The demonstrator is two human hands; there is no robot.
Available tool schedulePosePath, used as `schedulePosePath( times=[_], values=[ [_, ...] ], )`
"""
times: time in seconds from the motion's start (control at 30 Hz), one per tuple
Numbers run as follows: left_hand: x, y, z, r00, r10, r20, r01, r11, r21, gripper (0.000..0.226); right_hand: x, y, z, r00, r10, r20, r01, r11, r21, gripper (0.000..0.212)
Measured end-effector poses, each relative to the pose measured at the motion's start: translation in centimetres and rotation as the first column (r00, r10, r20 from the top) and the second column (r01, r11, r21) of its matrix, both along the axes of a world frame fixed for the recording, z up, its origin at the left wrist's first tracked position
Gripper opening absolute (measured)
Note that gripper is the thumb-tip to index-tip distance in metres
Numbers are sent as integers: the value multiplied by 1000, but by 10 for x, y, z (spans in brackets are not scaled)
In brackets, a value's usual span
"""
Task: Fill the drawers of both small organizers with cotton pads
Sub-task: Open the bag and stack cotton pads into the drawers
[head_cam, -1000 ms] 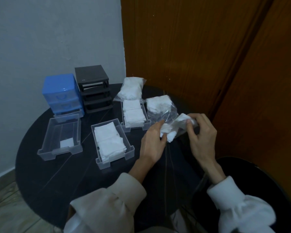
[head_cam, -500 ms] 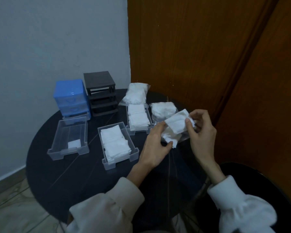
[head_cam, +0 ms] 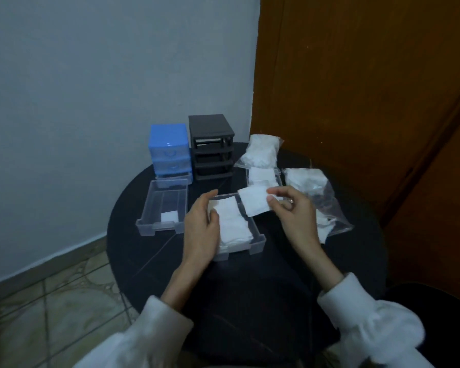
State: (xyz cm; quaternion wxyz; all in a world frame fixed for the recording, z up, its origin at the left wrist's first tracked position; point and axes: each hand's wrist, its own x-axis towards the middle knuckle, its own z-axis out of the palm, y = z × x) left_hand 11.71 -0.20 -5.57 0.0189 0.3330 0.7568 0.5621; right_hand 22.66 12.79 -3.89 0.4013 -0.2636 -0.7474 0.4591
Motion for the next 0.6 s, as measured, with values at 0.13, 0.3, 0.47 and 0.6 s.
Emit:
schedulePosePath(
  times=[0.13, 0.3, 0.47, 0.6],
  values=[
    [-3, -1, -12, 994, -43, 97, 46, 998, -39, 50, -29, -7, -3, 995, 79, 62, -68, 984, -162, 13],
    [-2, 0, -16, 971, -81, 227, 83, 997, 0, 48, -49, -15, -7, 989, 93, 118, -61, 967, -249, 13],
    [-6, 3, -23, 918, -92, 386, 52, 992, 114, 48, -51, -18, -7, 978, 70, 198, -38, 986, -163, 17],
    [-11, 6, -30, 872, -111, 477, 32, 985, 170, 52, -53, -20, -7, 965, 61, 254, -40, 995, -87, 18]
  ],
)
